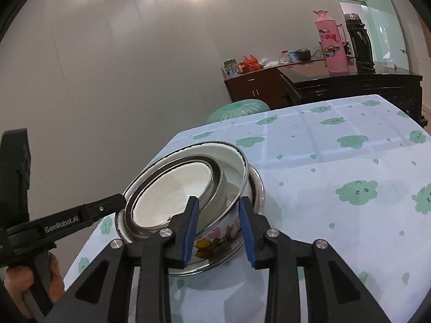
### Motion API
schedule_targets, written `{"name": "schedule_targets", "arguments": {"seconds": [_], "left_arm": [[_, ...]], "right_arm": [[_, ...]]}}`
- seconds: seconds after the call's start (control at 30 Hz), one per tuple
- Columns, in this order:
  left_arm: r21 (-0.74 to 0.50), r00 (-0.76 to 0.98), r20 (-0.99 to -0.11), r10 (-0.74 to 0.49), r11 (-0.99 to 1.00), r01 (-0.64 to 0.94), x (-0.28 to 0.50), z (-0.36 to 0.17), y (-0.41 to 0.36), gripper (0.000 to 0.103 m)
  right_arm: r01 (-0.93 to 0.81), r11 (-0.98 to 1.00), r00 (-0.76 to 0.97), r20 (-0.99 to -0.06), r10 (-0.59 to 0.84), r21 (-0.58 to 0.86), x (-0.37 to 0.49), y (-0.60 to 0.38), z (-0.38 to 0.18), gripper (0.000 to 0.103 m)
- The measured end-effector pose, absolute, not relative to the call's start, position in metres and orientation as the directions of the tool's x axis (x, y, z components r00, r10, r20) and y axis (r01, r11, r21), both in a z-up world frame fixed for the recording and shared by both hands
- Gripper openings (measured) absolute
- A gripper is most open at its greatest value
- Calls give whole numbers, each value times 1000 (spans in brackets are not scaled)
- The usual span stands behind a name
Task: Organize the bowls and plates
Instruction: 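Open both tools and release the stack onto the other large steel bowl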
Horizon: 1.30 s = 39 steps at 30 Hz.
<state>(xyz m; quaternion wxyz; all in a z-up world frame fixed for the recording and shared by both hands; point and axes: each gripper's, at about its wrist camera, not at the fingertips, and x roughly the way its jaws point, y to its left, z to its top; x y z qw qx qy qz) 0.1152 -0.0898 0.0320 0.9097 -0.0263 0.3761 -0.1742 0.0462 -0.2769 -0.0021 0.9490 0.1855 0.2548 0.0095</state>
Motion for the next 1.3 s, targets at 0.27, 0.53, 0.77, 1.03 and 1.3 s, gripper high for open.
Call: {"name": "schedule_targets", "arguments": {"seconds": [0.27, 0.53, 0.77, 1.03, 1.3], "left_arm": [[-174, 655, -674, -340, 936, 306, 110, 30, -95, 10], [-179, 654, -672, -348, 933, 313, 103, 27, -94, 10], [-194, 667, -650, -363, 929, 316, 88, 25, -88, 31], [-225, 649, -654, -390, 919, 325, 74, 23, -86, 30], [-238, 612, -690, -387, 919, 313, 70, 10, -85, 31]], "right_arm": [[64, 932, 872, -474, 122, 356, 40, -276, -3, 36], [55, 930, 874, -468, 131, 363, 33, -275, -3, 41], [52, 933, 895, -431, 115, 356, 17, -273, 0, 48], [66, 937, 913, -399, 82, 343, -1, -272, 1, 55], [70, 943, 920, -386, 65, 327, -14, -270, 1, 67]]}}
